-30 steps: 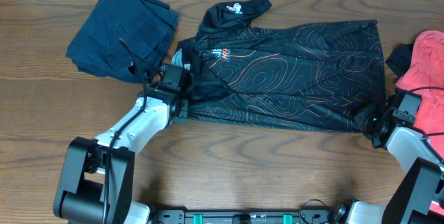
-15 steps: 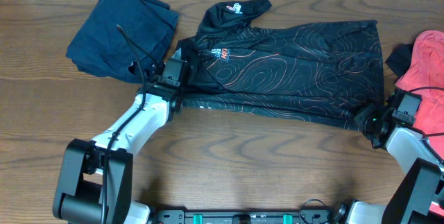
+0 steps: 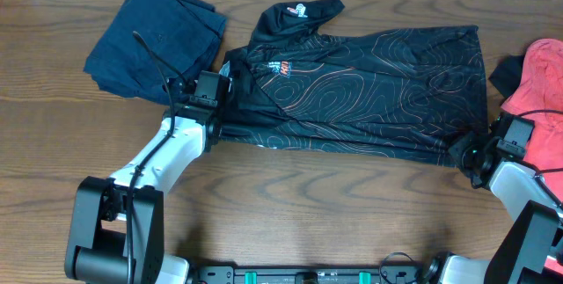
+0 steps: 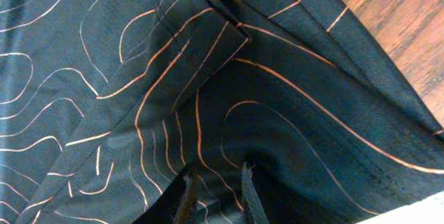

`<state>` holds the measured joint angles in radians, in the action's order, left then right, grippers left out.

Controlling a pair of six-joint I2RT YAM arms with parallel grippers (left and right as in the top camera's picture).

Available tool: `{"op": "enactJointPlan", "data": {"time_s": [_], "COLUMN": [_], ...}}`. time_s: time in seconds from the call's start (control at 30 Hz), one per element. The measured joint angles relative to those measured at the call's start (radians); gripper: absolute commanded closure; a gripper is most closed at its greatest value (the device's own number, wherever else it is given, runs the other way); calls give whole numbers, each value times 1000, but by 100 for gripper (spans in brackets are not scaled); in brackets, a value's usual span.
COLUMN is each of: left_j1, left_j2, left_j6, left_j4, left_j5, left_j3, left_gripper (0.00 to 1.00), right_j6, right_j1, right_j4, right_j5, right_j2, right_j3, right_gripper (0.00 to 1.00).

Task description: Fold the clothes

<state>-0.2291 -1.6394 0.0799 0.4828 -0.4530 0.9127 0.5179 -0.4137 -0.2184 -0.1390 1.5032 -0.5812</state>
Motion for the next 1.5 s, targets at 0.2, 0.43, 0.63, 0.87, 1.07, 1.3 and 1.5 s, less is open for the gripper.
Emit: {"op": "enactJointPlan", "data": {"time_s": [0.2, 0.43, 0.63, 0.87, 1.07, 1.3, 1.5], "left_j1": [6, 6, 7, 51, 89, 89, 96], "left_j2": [2, 2, 2, 1, 2, 117, 195], "left_j6": [2, 5, 5, 5, -32, -96, -114], "left_j4": [61, 82, 89, 17, 18, 25, 58], "left_j5": [189, 348, 400, 392, 338, 310, 264], "left_j3": [2, 2, 2, -26, -15, 119, 160], "left_gripper": [27, 51, 37, 94, 94, 89, 54], "right_j6": [0, 0, 0, 0, 0, -2, -3], "right_j1": [0, 0, 0, 0, 0, 0, 0], "right_j4": [0, 0, -2, -2, -2, -3, -4], "right_j5": [0, 0, 1, 1, 1, 2, 3], "right_j2": [0, -1, -1, -1, -1, -1, -1], "right_j3": [0, 0, 0, 0, 0, 0, 0], "right_gripper": [77, 76, 76, 76, 77, 77, 76]}}
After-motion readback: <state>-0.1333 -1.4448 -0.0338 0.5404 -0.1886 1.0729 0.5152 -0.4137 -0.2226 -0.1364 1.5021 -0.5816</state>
